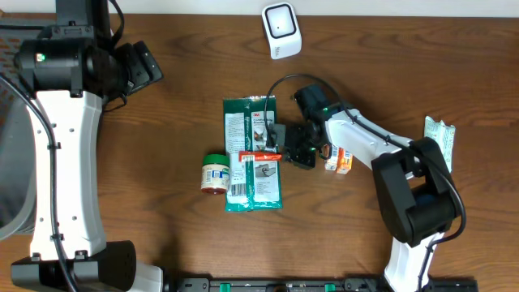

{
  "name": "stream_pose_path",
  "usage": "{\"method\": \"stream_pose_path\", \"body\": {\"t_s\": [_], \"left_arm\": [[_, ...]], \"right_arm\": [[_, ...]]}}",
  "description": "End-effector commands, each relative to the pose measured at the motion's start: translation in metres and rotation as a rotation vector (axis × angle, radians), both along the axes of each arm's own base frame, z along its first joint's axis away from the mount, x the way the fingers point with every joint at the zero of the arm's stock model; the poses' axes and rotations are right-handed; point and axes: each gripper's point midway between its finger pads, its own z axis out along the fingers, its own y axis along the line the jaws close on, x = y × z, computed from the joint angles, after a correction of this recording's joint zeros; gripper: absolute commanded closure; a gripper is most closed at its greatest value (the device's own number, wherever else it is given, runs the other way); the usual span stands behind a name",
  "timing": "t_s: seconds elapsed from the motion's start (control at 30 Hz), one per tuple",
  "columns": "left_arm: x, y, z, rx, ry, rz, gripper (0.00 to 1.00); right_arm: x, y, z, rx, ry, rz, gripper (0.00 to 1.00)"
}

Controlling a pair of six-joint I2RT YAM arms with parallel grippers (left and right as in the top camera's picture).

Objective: Scan the item barcode
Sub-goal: 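Lift the red tube to the scanner window with the right gripper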

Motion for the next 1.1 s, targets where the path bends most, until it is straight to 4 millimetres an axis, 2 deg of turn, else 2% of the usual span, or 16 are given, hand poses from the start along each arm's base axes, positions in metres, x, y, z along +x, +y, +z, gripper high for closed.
{"method": "stream_pose_path", "body": {"t_s": [0.0, 0.03, 0.13, 0.23, 0.43, 0.63, 0.8, 0.87, 0.97, 1.07], "left_arm": [[0.001, 0.002, 0.000, 0.001, 0.000, 0.013, 0.08], [0.001, 0.002, 0.000, 0.001, 0.000, 0.013, 0.08], [0.001, 0.002, 0.000, 0.001, 0.000, 0.013, 0.08], [0.001, 0.002, 0.001, 0.001, -0.001, 0.013, 0.08], [0.001, 0.002, 0.000, 0.001, 0.000, 0.013, 0.08], [0.001, 0.002, 0.000, 0.001, 0.000, 0.013, 0.08], [0.001, 0.002, 0.001, 0.001, -0.001, 0.013, 0.08], [0.001, 0.002, 0.000, 0.001, 0.000, 0.013, 0.08], [0.001, 0.002, 0.000, 0.001, 0.000, 0.013, 0.08], [0.001, 0.002, 0.000, 0.001, 0.000, 0.013, 0.08]], "right_arm": [[0.020, 0.007, 0.054, 0.088, 0.029, -0.270, 0.99], [0.023, 0.010, 0.074, 0.137, 0.018, -0.290, 0.99], [0.022, 0.015, 0.116, 0.231, -0.033, -0.279, 0.99], [0.021, 0.012, 0.151, 0.283, -0.049, -0.359, 0.99], [0.004, 0.003, 0.210, 0.373, 0.009, -0.430, 0.99], [0.006, -0.009, 0.270, 0.403, 0.068, -0.476, 0.99], [0.001, 0.000, 0.325, 0.516, 0.150, -0.415, 0.99], [0.003, 0.005, 0.338, 0.579, 0.191, -0.384, 0.99], [0.005, 0.011, 0.351, 0.734, 0.369, -0.341, 0.99], [0.019, 0.001, 0.355, 0.861, 0.544, -0.346, 0.99]]}}
